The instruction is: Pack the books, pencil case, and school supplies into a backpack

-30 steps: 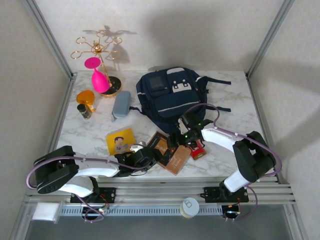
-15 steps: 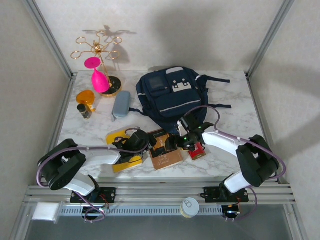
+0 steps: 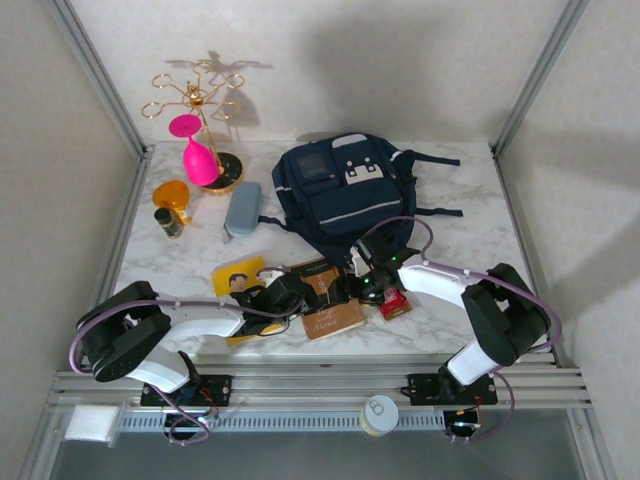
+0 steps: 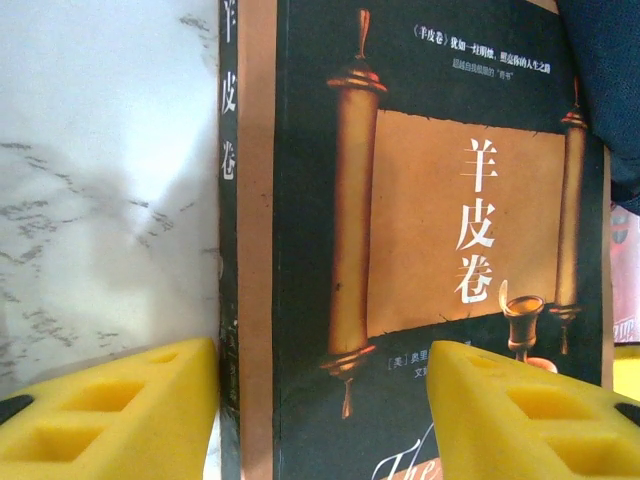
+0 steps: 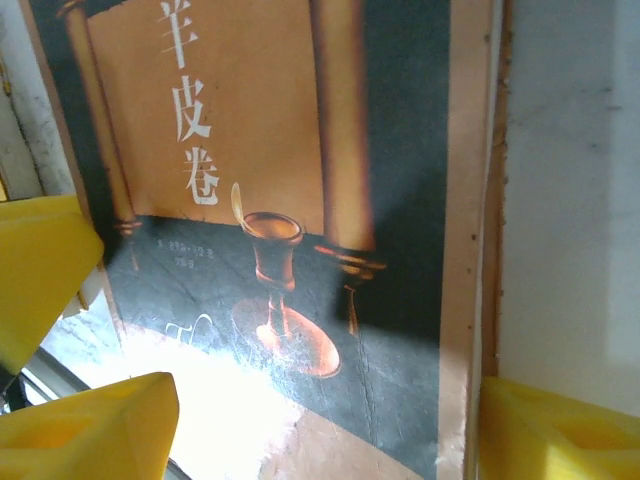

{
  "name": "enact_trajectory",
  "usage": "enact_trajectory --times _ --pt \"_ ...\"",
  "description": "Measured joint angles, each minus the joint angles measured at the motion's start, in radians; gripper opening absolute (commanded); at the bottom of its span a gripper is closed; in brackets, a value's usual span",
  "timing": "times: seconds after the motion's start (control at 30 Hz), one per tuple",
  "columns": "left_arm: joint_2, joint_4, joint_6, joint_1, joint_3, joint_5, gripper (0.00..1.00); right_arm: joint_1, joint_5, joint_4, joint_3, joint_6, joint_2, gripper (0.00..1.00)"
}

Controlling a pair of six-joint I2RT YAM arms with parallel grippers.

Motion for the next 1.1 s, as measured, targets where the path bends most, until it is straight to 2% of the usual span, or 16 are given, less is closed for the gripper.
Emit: enact_trajectory --times 0.23,0.53,0.7,0.87,1.0,1.1 --pt "0.001 -0.001 0.000 -0.002 0.000 -0.009 0.56 0.000 0.002 -0.030 0.007 0.003 -0.035 0.63" --pt "0.002 -0.005 0.000 -0.004 0.000 -0.014 0.55 0.000 0.003 -0.057 0.011 0.003 -0.066 0.42" --pt "0.002 -0.010 0.000 -0.006 0.002 -0.019 0.56 0.000 -0.003 -0.066 0.011 0.006 -0.105 0.18" --pt "-0.002 -0.011 0.000 -0.006 0.002 -0.018 0.57 0.000 -0.029 -0.062 0.005 0.022 -0.127 0.03" --pt "-0.044 -0.048 0.001 -0.006 0.001 -0.017 0.60 0.000 -0.076 -0.045 -0.012 0.042 -0.180 0.00" --pt "-0.135 -0.100 0.008 0.008 0.001 -0.016 0.64 0.000 -0.140 -0.019 -0.030 0.078 -0.251 0.00"
